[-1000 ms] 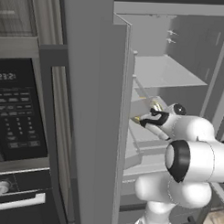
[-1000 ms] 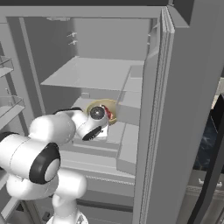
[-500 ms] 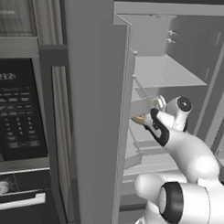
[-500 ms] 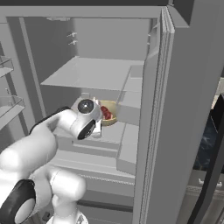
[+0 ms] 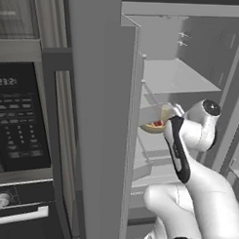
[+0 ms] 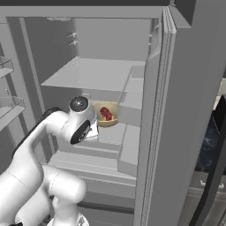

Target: Place one of the steaks on the plate and the other in the bowl. Then place the bowl in the fridge.

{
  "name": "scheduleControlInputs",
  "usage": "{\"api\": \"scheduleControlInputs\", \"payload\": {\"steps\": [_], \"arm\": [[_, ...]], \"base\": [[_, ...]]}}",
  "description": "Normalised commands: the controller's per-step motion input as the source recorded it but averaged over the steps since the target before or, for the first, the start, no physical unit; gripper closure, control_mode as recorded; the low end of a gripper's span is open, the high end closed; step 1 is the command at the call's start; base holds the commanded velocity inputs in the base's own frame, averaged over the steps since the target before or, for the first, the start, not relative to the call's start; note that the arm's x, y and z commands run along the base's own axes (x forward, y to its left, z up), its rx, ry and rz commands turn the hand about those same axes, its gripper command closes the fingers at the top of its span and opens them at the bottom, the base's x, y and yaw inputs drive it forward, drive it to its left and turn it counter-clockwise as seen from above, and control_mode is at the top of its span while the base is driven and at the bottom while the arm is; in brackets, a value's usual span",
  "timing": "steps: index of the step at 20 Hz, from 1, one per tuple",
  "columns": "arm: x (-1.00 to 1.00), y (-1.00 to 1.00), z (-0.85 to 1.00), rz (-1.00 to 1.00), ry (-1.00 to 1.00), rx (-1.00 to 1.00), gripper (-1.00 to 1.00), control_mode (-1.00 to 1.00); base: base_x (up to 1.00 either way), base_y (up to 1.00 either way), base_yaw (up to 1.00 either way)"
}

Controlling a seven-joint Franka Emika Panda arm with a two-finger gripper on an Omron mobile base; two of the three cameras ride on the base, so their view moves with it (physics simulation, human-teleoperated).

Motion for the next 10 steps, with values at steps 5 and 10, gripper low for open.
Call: {"api": "scheduleControlInputs", "payload": {"steps": [5,10], "arm": [[-0.92,0.16,0.52,0.36,0.19,-0.09,-1.00,-1.00],[-0.90,0.52,0.64,0.31,0.22,-0.22,-1.00,-1.00]], "base": [[0.00,0.00,0.00],[0.00,0.00,0.00]]}}
